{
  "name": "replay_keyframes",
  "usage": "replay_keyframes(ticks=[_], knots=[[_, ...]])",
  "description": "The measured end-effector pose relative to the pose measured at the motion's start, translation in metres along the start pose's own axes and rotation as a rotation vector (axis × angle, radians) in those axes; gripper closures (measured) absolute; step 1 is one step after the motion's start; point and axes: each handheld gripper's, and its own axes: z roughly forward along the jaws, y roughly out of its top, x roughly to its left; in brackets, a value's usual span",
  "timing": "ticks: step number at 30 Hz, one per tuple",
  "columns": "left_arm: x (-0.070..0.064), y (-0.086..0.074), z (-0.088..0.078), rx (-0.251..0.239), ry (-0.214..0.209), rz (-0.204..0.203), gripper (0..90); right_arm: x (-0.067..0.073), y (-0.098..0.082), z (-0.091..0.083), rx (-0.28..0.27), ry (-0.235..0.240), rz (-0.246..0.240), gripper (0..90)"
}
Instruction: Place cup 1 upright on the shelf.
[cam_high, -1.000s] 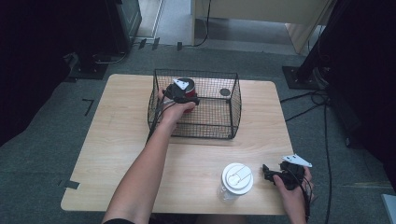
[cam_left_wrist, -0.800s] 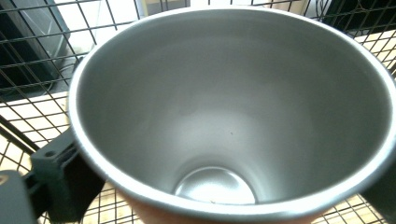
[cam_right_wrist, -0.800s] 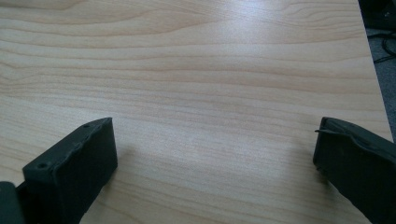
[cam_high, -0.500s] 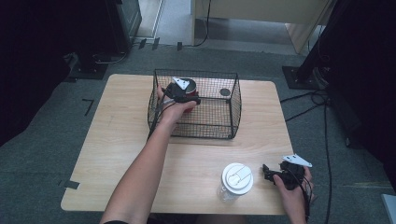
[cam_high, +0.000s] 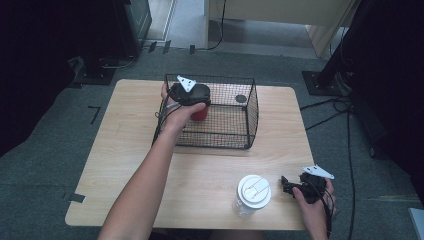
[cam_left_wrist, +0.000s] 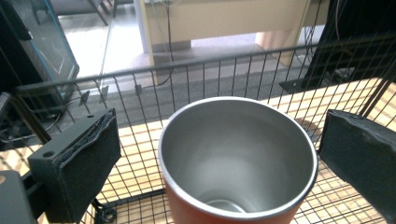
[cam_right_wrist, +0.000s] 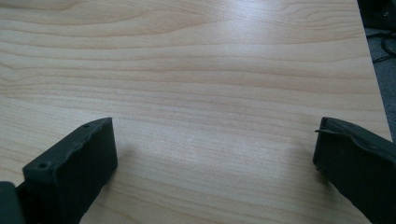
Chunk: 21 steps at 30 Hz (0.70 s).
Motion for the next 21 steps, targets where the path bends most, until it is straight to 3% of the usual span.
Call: replay_keyframes(ticks=[5, 10, 17, 21], knots=[[-0.001, 0.002, -0.013, -0.004, -0.067, -0.055, 0.0, 0.0, 0.0, 0.0, 0.0, 0.0, 0.0, 0.0], [-0.004, 0.004, -0.027, -0.018, -0.093, -0.069, 0.0, 0.0, 0.0, 0.0, 0.0, 0.0, 0.0, 0.0], [-0.004, 0.01, -0.05, -0.047, -0.082, -0.022, 0.0, 0.0, 0.0, 0.0, 0.0, 0.0, -0.001, 0.0], [-0.001, 0.008, -0.06, -0.036, -0.073, -0.007, 0.0, 0.0, 0.0, 0.0, 0.0, 0.0, 0.0, 0.0]])
